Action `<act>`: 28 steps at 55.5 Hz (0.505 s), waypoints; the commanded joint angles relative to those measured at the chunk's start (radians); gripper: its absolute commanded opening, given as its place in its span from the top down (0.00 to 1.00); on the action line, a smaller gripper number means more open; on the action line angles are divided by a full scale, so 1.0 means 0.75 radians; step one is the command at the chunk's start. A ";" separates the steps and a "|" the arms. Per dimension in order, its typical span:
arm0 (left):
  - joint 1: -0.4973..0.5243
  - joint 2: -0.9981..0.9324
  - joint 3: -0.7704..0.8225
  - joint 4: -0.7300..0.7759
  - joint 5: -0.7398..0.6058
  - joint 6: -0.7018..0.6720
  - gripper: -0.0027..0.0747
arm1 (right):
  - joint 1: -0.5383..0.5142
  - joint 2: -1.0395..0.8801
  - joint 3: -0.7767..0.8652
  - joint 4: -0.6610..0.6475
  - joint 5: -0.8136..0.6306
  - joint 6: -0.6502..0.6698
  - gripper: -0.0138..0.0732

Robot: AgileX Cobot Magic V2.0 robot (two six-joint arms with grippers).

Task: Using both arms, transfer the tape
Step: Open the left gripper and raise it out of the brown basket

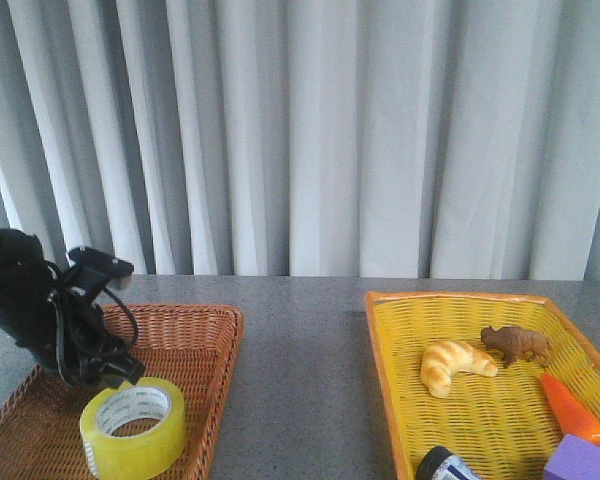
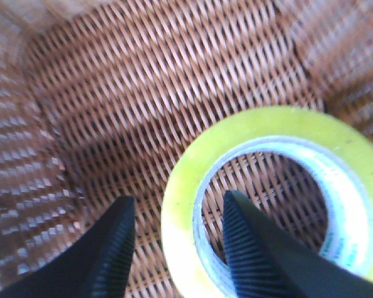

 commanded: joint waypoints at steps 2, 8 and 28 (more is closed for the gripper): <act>0.001 -0.155 -0.047 -0.019 -0.080 -0.030 0.53 | -0.008 0.016 -0.031 -0.004 -0.102 0.003 0.85; 0.001 -0.240 -0.047 -0.019 -0.081 -0.053 0.57 | -0.008 0.016 -0.031 -0.004 -0.102 0.003 0.85; 0.001 -0.556 -0.044 -0.087 0.003 -0.063 0.92 | -0.008 0.016 -0.031 -0.004 -0.102 0.003 0.85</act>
